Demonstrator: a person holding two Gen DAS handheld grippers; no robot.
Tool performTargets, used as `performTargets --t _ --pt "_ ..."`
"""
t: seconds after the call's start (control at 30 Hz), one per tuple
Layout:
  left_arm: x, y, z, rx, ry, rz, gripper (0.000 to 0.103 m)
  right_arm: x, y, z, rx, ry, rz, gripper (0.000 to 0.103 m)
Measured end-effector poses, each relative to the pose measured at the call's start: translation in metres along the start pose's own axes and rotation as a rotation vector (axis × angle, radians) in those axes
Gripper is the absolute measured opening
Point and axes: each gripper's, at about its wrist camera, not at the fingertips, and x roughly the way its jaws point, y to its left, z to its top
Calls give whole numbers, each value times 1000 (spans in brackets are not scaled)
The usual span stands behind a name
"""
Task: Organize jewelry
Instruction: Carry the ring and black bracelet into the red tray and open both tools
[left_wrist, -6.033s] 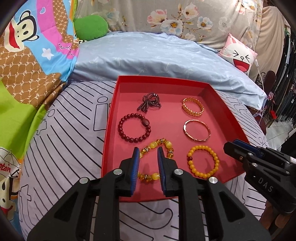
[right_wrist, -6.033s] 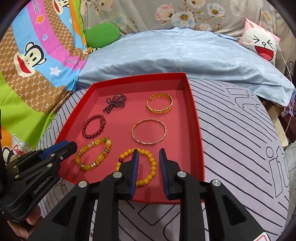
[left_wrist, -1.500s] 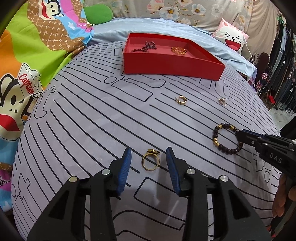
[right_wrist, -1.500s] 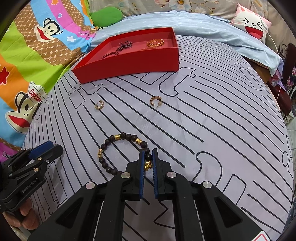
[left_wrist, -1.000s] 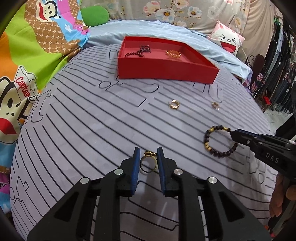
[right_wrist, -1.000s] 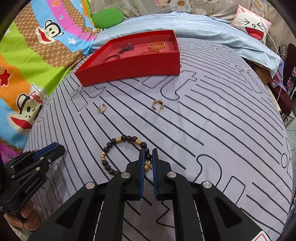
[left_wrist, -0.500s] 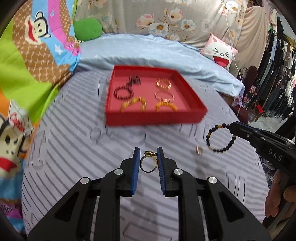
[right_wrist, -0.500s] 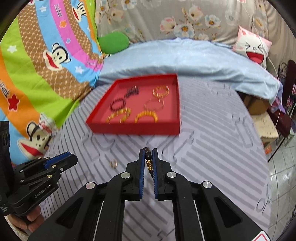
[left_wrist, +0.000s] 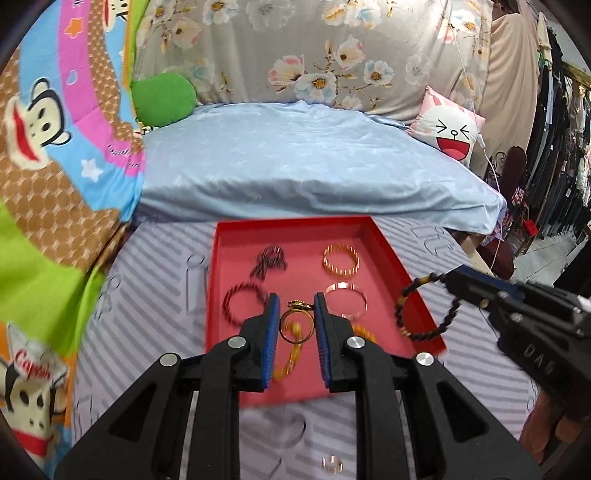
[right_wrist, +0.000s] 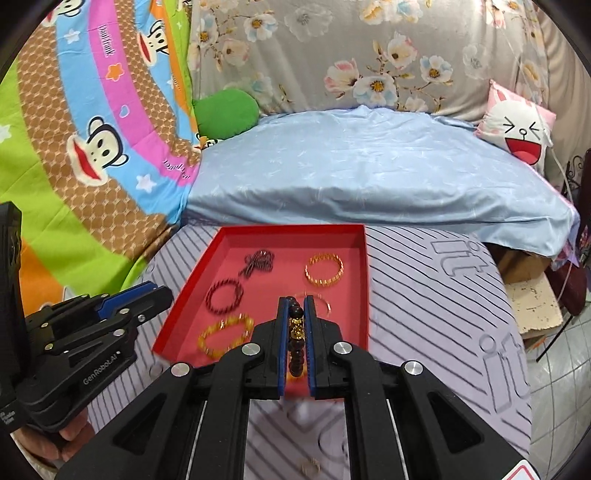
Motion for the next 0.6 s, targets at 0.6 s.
performTargets --t 0.6 --pt "129 11 19 -37 164 -11 18 127 -23 9 106 175 0 8"
